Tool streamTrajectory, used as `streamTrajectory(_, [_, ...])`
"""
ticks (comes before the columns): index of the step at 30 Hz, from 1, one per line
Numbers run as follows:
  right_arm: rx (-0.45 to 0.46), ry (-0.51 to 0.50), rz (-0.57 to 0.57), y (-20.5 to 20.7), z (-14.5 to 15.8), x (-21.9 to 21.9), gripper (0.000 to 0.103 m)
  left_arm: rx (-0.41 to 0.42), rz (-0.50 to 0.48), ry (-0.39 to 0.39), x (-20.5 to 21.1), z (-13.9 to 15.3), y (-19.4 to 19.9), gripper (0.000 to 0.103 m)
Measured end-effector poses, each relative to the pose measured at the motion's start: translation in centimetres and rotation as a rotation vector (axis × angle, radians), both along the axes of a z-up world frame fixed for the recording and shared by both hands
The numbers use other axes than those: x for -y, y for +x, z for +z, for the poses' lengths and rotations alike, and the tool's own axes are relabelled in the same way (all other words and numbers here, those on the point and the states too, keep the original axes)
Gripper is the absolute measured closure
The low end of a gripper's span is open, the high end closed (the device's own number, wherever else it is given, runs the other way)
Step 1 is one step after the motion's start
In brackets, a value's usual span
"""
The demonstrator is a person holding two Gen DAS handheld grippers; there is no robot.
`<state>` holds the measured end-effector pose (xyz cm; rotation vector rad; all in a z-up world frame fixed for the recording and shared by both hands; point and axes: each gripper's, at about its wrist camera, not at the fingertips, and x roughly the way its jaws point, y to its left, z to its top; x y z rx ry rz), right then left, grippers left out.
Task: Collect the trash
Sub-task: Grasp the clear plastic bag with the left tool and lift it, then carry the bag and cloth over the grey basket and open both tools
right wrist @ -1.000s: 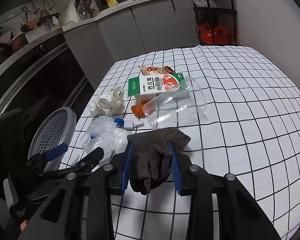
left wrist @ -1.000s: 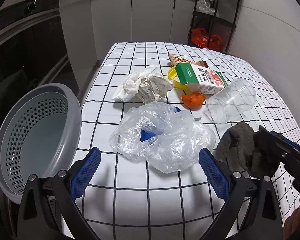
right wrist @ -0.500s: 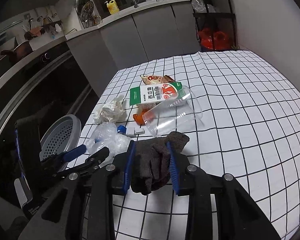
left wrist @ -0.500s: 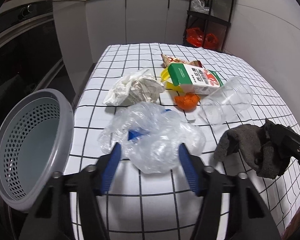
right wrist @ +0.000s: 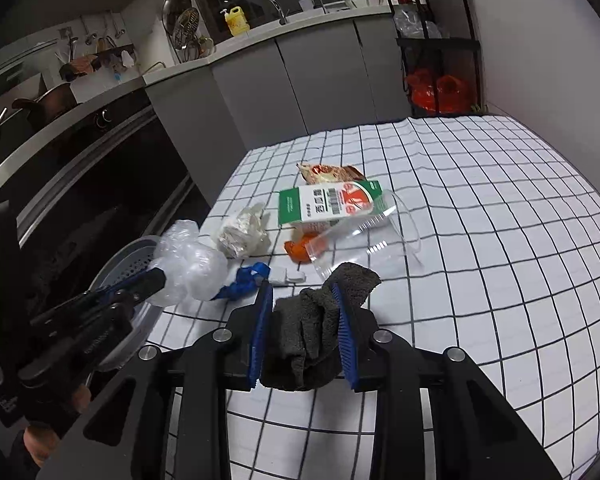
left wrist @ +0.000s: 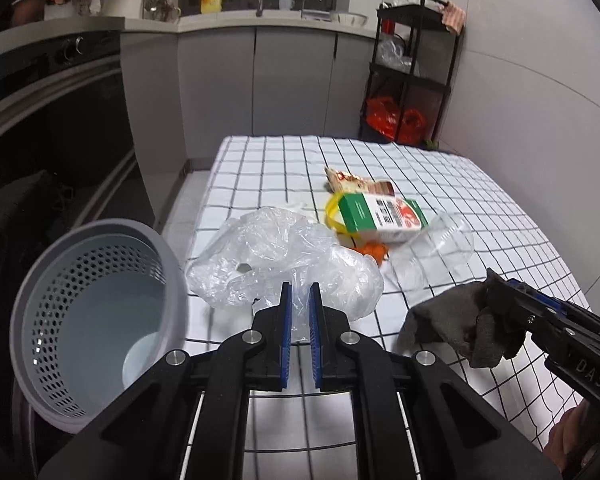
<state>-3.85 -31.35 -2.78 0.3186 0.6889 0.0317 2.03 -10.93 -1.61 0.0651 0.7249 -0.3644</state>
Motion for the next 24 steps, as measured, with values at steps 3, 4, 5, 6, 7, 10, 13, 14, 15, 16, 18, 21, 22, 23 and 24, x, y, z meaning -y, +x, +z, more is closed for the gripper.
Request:
streamTrajectory(3, [0.025, -0.026, 0.013, 0.1, 1.0, -0.9, 0.074, 0.012, 0.027, 0.003, -1.7, 1.0, 0.0, 0.094])
streamTrajectory(4, [0.029, -0.039, 0.021, 0.1, 1.4, -1.4, 0.075, 0.014, 0.034, 0.004, -2.2, 1.3, 0.0, 0.094])
streamTrajectory(5, [0.033, -0.051, 0.026, 0.2, 1.7, -1.8, 0.075, 0.017, 0.047, 0.008, -2.9, 1.5, 0.1, 0.094])
streamTrajectory(6, [0.037, -0.064, 0.032, 0.3, 2.0, -2.3, 0.075, 0.019, 0.053, 0.010, -3.5, 1.7, 0.1, 0.094])
streamTrajectory(7, [0.042, -0.070, 0.039, 0.3, 2.2, -2.8, 0.076, 0.020, 0.061, 0.011, -4.3, 2.0, 0.1, 0.094])
streamTrajectory(10, [0.049, -0.092, 0.060, 0.8, 3.1, -4.3, 0.076, 0.022, 0.087, 0.017, -6.4, 2.4, 0.2, 0.094])
streamTrajectory(13, [0.064, -0.096, 0.086, 1.6, 4.2, -6.0, 0.077, 0.028, 0.116, 0.032, -8.5, 2.8, 0.4, 0.094])
streamTrajectory(14, [0.073, -0.101, 0.099, 1.9, 4.7, -6.7, 0.078, 0.031, 0.124, 0.037, -9.2, 2.9, 0.5, 0.094])
streamTrajectory(15, [0.080, -0.105, 0.111, 2.2, 5.1, -7.3, 0.078, 0.034, 0.138, 0.044, -10.1, 2.9, 0.5, 0.094])
streamTrajectory(16, [0.091, -0.108, 0.128, 2.6, 5.7, -8.3, 0.078, 0.036, 0.150, 0.048, -10.9, 3.0, 0.6, 0.094])
streamTrajectory(18, [0.109, -0.110, 0.162, 3.4, 6.8, -9.9, 0.078, 0.035, 0.174, 0.053, -12.5, 3.2, 0.9, 0.094])
streamTrajectory(21, [0.140, -0.113, 0.217, 4.7, 8.2, -12.9, 0.078, 0.040, 0.213, 0.076, -15.0, 3.2, 1.5, 0.094])
streamTrajectory(22, [0.148, -0.116, 0.235, 5.3, 8.6, -13.9, 0.078, 0.044, 0.229, 0.084, -15.9, 3.3, 1.8, 0.094])
streamTrajectory(23, [0.155, -0.116, 0.254, 5.9, 8.9, -15.1, 0.078, 0.046, 0.244, 0.090, -16.8, 3.3, 2.0, 0.094])
streamTrajectory(24, [0.157, -0.113, 0.271, 6.5, 9.0, -16.0, 0.078, 0.045, 0.266, 0.094, -17.8, 3.2, 2.3, 0.094])
